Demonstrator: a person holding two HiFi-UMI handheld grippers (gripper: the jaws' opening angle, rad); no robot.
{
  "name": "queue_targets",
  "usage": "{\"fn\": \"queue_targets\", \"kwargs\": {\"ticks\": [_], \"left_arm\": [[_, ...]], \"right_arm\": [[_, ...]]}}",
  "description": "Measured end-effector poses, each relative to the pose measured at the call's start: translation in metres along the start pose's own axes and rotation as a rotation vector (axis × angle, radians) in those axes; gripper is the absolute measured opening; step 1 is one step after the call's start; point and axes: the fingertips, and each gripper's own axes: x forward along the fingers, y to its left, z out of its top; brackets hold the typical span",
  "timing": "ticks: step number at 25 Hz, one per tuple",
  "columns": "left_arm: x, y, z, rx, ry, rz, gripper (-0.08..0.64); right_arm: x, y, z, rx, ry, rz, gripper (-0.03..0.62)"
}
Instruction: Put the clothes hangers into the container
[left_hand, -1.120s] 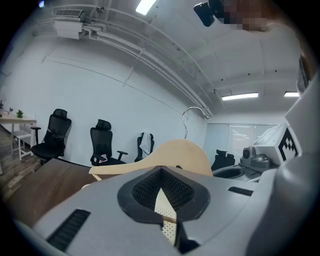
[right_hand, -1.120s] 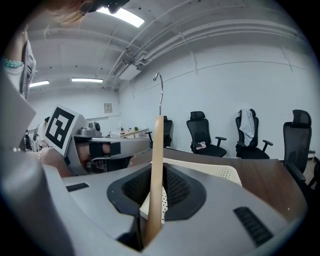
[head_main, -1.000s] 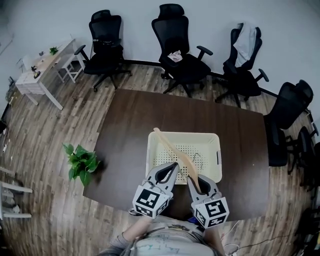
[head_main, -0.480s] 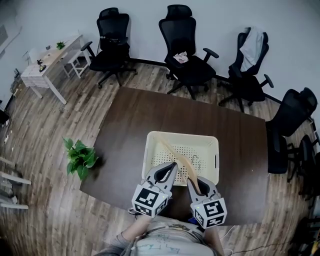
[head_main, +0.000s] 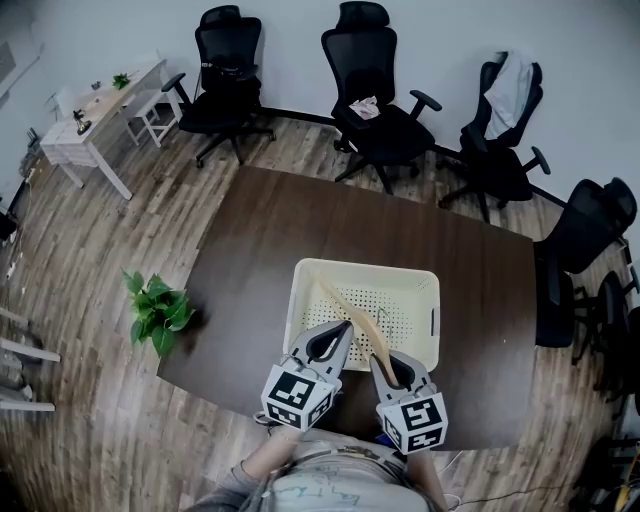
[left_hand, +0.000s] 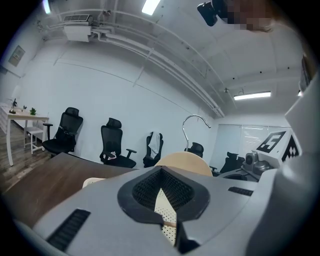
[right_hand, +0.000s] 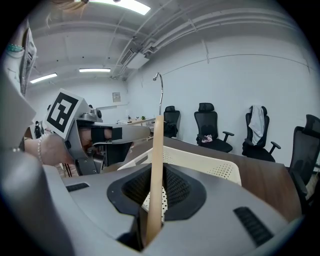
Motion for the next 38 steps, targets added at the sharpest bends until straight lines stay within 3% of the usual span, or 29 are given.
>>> {"fn": "queue_targets", "kwargs": {"ticks": [38], "left_arm": [[0.012,0.032,-0.018,-0.042,0.032,0.013,0.011]], "right_arm": [[0.041,-0.004,-0.021,-0.046,0.159,0.008,0.060]]}}
